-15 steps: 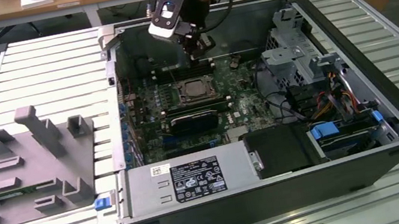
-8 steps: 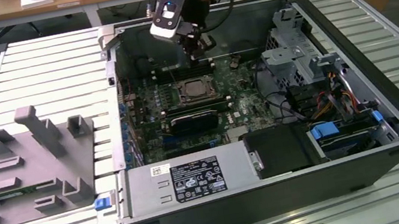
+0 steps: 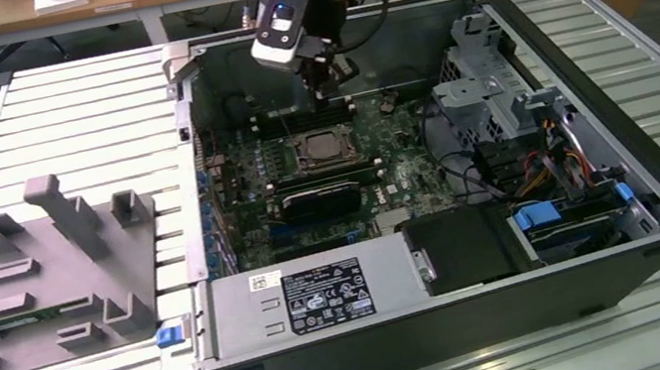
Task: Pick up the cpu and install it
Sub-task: 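Install the first cpu locking lever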
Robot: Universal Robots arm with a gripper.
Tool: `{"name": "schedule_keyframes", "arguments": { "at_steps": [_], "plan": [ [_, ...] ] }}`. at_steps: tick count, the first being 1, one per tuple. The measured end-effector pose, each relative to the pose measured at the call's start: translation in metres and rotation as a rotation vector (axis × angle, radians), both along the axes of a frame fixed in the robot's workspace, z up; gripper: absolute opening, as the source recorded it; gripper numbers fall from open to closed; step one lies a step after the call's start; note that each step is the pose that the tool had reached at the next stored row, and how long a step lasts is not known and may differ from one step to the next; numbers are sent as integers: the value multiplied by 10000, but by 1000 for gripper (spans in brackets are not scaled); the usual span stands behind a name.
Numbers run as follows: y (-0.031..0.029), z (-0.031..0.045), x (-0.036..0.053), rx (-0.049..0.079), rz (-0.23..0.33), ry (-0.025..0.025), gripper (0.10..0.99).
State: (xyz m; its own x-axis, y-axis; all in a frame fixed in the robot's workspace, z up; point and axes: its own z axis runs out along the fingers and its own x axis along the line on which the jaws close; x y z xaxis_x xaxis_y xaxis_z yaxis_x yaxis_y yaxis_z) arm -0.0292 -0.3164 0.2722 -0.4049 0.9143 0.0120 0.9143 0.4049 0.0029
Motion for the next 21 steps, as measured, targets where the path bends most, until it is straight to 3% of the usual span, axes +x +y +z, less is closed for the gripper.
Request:
{"name": "schedule_keyframes", "arguments": {
  "at_steps": [14,21],
  "plan": [
    [0,0,0,1,713,0,106],
    [0,-3,0,1,1741,0,106]
  ]
}}
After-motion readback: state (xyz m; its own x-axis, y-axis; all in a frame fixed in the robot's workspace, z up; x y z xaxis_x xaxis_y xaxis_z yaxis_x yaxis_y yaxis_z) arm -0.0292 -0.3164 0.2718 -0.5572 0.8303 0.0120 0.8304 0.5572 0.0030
